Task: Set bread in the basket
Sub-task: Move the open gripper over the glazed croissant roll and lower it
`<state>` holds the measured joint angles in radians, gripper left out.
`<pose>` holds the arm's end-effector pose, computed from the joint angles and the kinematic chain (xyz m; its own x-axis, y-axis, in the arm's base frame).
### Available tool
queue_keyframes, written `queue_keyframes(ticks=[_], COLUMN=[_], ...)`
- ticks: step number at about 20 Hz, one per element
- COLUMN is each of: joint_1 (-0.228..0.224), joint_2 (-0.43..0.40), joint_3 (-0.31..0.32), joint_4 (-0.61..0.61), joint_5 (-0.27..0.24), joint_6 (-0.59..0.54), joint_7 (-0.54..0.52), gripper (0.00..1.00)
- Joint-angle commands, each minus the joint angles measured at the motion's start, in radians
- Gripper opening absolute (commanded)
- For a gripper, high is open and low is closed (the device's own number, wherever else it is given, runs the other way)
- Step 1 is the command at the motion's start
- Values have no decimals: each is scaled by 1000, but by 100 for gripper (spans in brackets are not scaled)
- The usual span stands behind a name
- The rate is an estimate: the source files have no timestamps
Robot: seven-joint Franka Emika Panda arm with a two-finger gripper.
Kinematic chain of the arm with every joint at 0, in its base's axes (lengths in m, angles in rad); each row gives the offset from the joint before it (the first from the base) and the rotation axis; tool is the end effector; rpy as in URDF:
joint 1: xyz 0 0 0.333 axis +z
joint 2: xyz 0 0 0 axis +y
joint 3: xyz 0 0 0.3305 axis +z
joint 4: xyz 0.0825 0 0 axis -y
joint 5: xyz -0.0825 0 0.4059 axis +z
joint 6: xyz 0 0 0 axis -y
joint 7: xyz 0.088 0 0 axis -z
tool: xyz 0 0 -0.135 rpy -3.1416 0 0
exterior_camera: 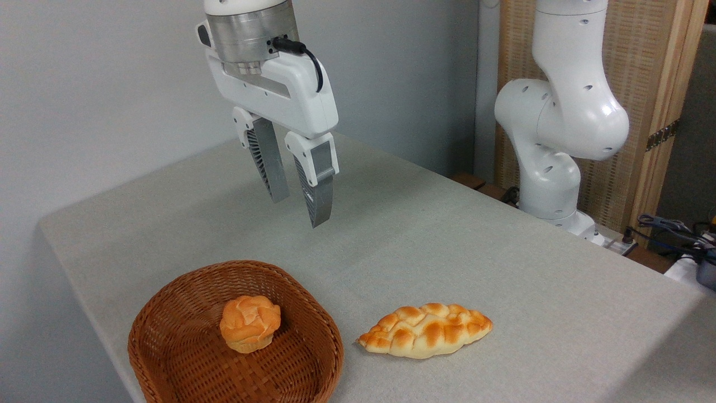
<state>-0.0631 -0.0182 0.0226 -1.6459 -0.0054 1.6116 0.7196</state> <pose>0.5717 -0.0238 0.5878 0.7249 -0.6888 -0.0083 -0.6887 -0.7249 0.0150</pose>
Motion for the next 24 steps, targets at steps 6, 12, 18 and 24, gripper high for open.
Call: queue_keyframes(ticks=[6, 12, 18, 24], joint_1=[-11, 8, 25, 78], joint_2=[-8, -46, -127, -267], joint_3=[25, 33, 83, 86], joint_4=[18, -25, -172, -483], joint_5=[-2, -1, 5, 11], joint_6=[-16, -18, 17, 232], joint_7=[27, 148, 425, 578], gripper=[100, 100, 100, 100])
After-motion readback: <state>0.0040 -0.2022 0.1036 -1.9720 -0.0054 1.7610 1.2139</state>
